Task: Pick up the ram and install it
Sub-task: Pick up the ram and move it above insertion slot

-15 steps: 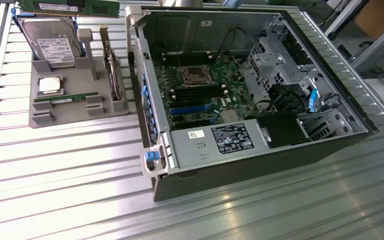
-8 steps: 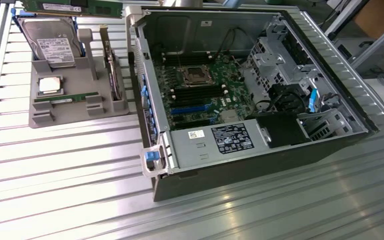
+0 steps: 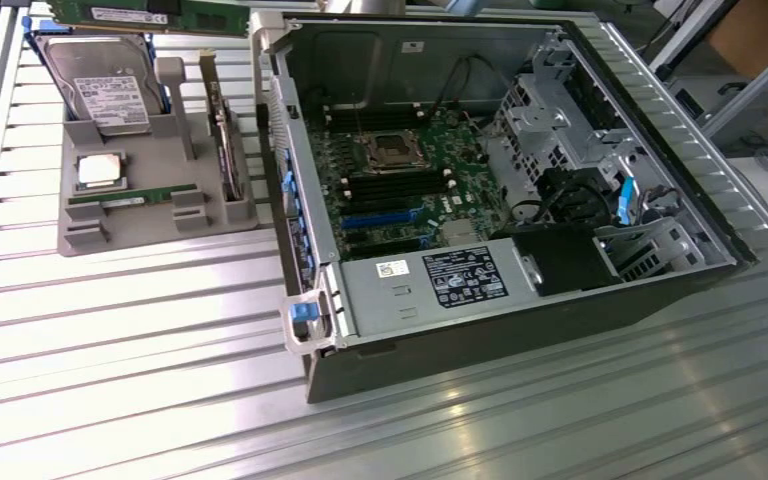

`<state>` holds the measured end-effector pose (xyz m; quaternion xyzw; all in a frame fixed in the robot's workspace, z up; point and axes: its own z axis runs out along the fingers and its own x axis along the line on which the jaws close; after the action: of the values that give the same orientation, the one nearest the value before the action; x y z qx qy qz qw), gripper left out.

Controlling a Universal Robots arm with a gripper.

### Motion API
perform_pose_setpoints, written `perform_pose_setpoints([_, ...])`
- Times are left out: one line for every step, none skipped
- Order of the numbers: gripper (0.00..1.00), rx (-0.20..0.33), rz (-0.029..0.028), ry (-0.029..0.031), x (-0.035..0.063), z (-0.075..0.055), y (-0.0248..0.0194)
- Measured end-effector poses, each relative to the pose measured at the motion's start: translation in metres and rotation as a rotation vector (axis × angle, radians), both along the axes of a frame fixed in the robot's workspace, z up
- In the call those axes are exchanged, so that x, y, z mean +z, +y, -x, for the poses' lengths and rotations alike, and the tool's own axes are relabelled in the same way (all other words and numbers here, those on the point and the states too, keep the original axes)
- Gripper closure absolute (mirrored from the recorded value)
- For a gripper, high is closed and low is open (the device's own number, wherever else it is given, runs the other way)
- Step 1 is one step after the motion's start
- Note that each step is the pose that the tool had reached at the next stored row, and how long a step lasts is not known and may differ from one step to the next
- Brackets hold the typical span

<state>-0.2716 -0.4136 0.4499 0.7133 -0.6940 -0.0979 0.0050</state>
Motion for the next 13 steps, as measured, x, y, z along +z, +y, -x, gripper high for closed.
perform_pose_setpoints([0.88, 0.000, 0.0000, 0.0009, -0.0001, -0.0008, 0.0000])
perform_pose_setpoints([0.88, 0.000, 0.0000, 0.0014, -0.0002, -0.0013, 0.0000])
perform_pose_setpoints([0.88, 0.000, 0.0000, 0.0018, -0.0002, -0.0016, 0.0000])
perform_pose_setpoints([0.88, 0.000, 0.0000, 0.0023, -0.0003, -0.0021, 0.0000])
perform_pose_setpoints([0.88, 0.000, 0.0000, 0.0026, -0.0003, -0.0025, 0.0000])
perform_pose_setpoints([0.88, 0.000, 0.0001, 0.0032, -0.0004, -0.0030, 0.0000])
perform_pose_setpoints([0.88, 0.000, 0.0000, 0.0037, -0.0005, -0.0034, 0.0000])
perform_pose_setpoints([0.88, 0.000, 0.0000, 0.0040, -0.0006, -0.0038, 0.0000])
perform_pose_setpoints([0.88, 0.000, 0.0001, 0.0049, -0.0007, -0.0045, 0.0000])
perform_pose_setpoints([0.88, 0.000, 0.0000, 0.0055, -0.0008, -0.0051, 0.0000])
perform_pose_setpoints([0.88, 0.000, 0.0000, 0.0058, -0.0009, -0.0053, 0.0000])
perform_pose_setpoints([0.88, 0.000, 0.0001, 0.0063, -0.0009, -0.0057, 0.0000])
perform_pose_setpoints([0.88, 0.000, 0.0000, 0.0070, -0.0011, -0.0064, 0.0000])
